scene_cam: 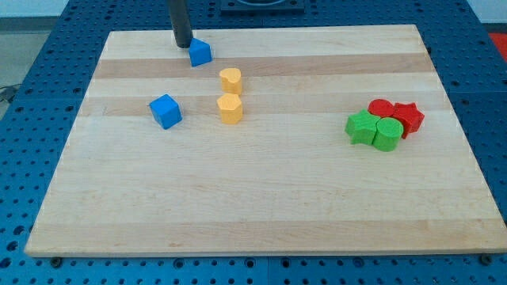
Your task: Push the triangle left above the heart
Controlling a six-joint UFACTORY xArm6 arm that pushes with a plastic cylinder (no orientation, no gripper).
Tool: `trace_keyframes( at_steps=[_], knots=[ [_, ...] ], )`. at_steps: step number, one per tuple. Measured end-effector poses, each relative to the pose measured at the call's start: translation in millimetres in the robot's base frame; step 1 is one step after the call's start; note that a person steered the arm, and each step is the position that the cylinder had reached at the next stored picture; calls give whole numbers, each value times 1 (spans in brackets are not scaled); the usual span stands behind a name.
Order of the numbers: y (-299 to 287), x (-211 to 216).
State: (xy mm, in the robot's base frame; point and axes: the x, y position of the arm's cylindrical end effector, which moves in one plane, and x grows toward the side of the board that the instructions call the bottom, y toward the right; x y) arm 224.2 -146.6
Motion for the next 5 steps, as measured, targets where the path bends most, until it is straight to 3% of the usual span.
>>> trace_keyframes(
  at_steps=[1,4,5],
  knots=[
    [-9,-27],
    [11,-4],
    [9,36]
  ],
)
